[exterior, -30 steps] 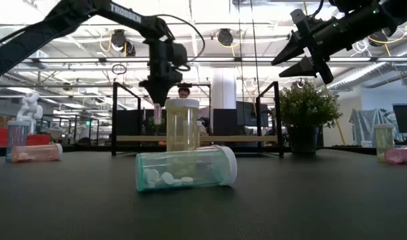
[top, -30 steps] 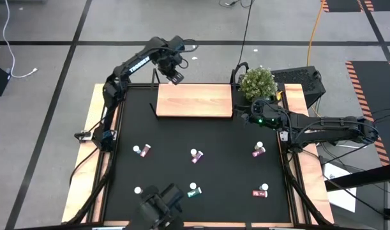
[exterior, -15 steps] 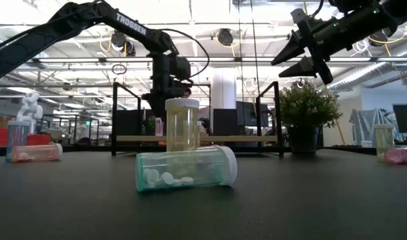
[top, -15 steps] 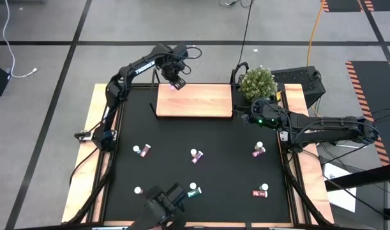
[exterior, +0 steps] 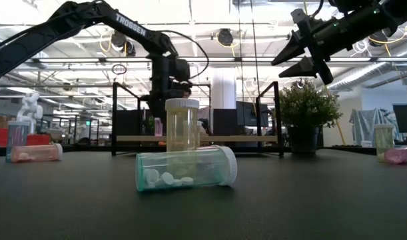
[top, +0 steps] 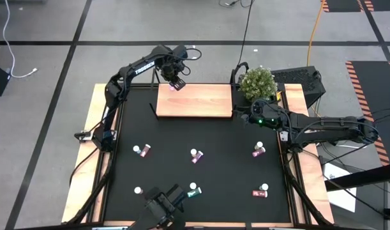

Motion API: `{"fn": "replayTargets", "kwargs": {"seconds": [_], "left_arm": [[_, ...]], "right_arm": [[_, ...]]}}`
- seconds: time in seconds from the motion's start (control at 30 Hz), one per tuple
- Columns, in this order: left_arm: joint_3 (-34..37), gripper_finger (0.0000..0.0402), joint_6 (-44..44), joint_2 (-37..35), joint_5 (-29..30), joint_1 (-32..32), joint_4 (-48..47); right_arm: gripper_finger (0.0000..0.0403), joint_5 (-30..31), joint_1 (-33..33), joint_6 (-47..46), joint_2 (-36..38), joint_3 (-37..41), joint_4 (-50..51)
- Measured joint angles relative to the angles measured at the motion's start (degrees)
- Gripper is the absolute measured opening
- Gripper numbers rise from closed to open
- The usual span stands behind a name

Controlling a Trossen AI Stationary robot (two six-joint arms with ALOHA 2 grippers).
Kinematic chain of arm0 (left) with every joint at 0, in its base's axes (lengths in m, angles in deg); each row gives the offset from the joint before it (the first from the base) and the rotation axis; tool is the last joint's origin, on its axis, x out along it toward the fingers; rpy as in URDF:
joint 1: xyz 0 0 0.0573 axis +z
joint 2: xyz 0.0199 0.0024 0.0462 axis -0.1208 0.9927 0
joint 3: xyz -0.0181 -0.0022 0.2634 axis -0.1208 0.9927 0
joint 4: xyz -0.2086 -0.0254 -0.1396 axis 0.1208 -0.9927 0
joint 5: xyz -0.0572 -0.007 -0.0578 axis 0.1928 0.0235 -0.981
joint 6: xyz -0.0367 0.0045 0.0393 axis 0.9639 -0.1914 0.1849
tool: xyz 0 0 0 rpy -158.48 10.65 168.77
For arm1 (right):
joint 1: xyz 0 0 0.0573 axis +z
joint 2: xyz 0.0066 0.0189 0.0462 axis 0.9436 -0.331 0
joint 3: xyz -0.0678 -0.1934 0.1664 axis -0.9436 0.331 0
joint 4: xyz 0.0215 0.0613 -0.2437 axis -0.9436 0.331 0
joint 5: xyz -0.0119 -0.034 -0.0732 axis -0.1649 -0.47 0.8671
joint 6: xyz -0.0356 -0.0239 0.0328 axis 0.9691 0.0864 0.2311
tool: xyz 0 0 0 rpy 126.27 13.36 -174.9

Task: Pick and place medicine bottles onto shelf by color
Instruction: Put the top left pink medicine bottle on the shelf, then put the top left blue medicine bottle on the shelf

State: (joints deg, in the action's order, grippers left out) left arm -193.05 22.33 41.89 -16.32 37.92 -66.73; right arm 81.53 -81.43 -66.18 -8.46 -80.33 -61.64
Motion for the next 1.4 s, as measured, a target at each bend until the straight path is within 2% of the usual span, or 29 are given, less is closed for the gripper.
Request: {"fn": "replayTargets", "kwargs": {"seconds": [0.3, 0.47, 0.7, 0.77, 0.83, 0.93, 1.13, 1.4], "left_arm": [[-0.1, 0.0246, 0.3, -4.1, 0.0, 0.1, -0.6], [-0.2, 0.0276, 0.1, -11.0, 0.0, -0.2, -4.2], [-0.2, 0.0270, -3.3, -23.6, 0.0, -3.1, -9.7], [0.2, 0.0260, -2.8, -27.4, -0.1, -4.3, -11.3], [1.8, 0.0249, 0.2, -31.7, -1.1, -5.4, -11.8], [7.7, 0.0234, 5.4, -40.3, -1.5, -7.1, -10.5], [28.0, 0.0210, 17.4, -57.8, -1.1, -12.0, -6.7], [50.5, 0.0200, 38.1, -73.5, -3.7, -22.6, -7.5]], "right_arm": [[0.0185, 0.0, 0.0, -0.2, 0.0, 0.0, 0.7], [0.0185, 0.0, 0.0, -0.1, 0.0, 0.0, 0.6], [0.0185, -1.7, 0.0, 4.7, 0.0, 0.0, -4.1], [0.0185, -4.3, 0.0, 6.1, 0.0, 0.0, -6.4], [0.0185, -4.5, 0.0, 7.1, 0.0, 0.0, -8.2], [0.0185, -1.3, 0.0, 3.0, 0.0, 0.0, -8.3], [0.0185, 0.1, 0.0, -2.1, 0.0, 1.3, -8.1], [0.0185, 0.1, 0.0, -3.4, 0.0, 1.6, -8.8]]}}
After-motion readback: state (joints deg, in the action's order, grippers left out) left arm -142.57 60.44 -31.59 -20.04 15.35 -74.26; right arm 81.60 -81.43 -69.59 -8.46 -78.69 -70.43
